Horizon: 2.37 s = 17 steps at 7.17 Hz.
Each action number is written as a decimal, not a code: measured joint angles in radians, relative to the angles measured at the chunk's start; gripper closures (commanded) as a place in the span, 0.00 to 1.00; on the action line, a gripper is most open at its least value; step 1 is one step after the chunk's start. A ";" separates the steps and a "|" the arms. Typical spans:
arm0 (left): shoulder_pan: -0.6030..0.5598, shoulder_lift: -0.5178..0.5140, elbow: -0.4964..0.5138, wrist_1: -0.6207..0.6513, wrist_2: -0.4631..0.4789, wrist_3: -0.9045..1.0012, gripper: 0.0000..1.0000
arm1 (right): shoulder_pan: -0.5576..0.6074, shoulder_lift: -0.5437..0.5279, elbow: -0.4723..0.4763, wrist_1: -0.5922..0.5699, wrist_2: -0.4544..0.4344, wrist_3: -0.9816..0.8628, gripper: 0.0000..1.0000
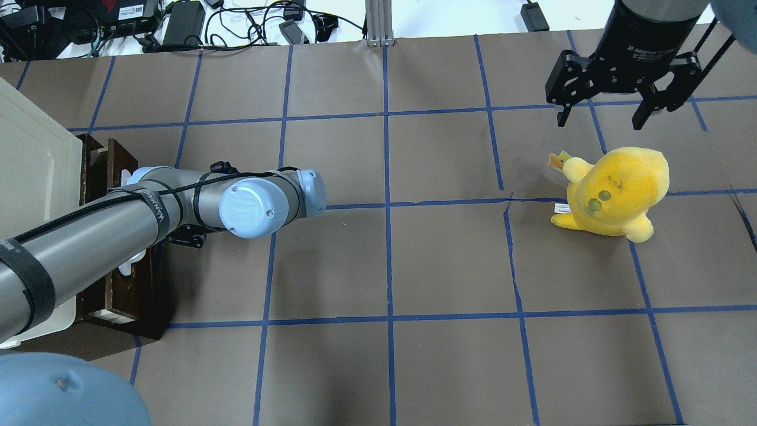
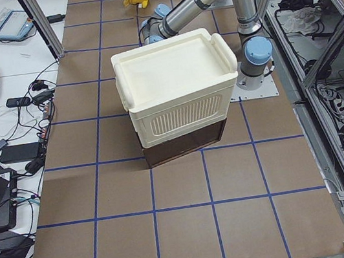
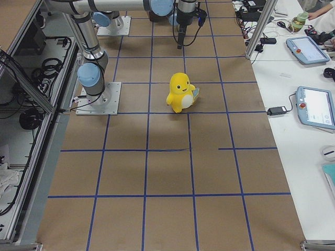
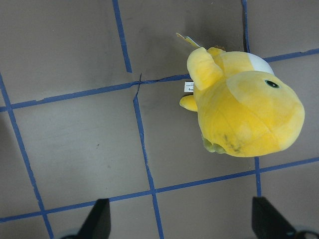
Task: Pull drawer sideways
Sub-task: 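Pull the handle with the left gripper, sliding the drawer open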
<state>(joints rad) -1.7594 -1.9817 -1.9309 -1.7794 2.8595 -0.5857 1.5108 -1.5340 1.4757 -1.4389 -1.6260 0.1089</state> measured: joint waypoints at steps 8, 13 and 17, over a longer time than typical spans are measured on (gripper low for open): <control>-0.135 -0.015 0.036 0.001 0.009 0.016 0.71 | 0.000 0.000 0.000 0.000 0.000 0.000 0.00; -0.153 -0.008 0.039 0.009 0.006 0.010 0.00 | -0.001 0.000 0.000 0.001 0.000 0.000 0.00; -0.164 0.072 0.192 0.036 -0.263 0.098 0.03 | 0.000 0.000 0.000 0.000 0.000 0.000 0.00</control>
<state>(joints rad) -1.9231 -1.9096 -1.7388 -1.7436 2.5968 -0.4872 1.5108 -1.5341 1.4757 -1.4389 -1.6260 0.1089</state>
